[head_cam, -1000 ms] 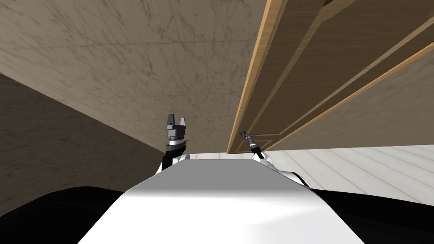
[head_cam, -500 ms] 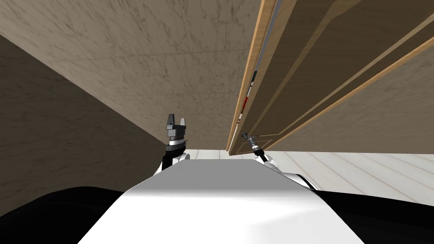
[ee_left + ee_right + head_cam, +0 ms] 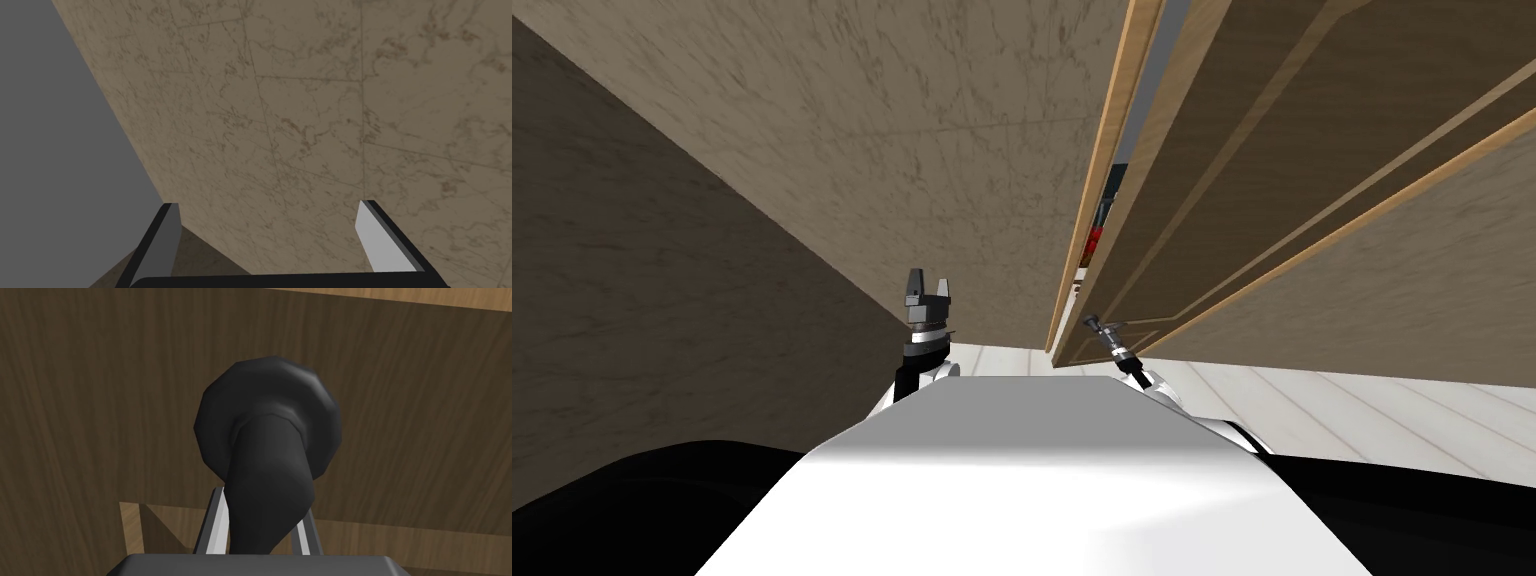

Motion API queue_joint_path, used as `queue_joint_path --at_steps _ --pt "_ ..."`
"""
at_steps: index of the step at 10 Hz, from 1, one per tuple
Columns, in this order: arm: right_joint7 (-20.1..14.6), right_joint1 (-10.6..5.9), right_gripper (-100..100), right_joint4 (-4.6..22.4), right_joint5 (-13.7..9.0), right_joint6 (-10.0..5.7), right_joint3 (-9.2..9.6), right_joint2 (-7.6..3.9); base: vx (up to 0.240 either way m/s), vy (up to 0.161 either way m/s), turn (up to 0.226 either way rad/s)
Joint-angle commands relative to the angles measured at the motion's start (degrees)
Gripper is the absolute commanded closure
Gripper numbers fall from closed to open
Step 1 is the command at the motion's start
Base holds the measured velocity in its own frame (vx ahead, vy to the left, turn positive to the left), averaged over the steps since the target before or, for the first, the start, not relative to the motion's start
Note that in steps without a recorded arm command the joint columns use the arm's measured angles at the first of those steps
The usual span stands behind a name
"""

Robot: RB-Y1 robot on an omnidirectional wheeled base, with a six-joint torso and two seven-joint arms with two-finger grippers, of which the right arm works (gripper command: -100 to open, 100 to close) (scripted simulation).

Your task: Pull the door open

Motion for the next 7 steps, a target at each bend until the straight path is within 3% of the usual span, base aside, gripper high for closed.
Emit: queue_joint_path --at_steps 1,2,3,7 --pt "-0.6 0.51 100 0.7 0.4 -1.59 0.06 -0.74 -0.115 -0.042 0.052" --pt "-0.2 -0.10 100 1.2 0.2 -1.25 0.05 -0.32 -0.050 -0.020 0.010" --pt "-0.7 0.78 100 2.0 0.7 -3.23 -0.14 -0.92 -0.130 -0.071 0.182" --pt "-1.8 2.45 100 3.1 1.5 -6.92 -0.69 -2.31 -0.174 -0.094 0.155"
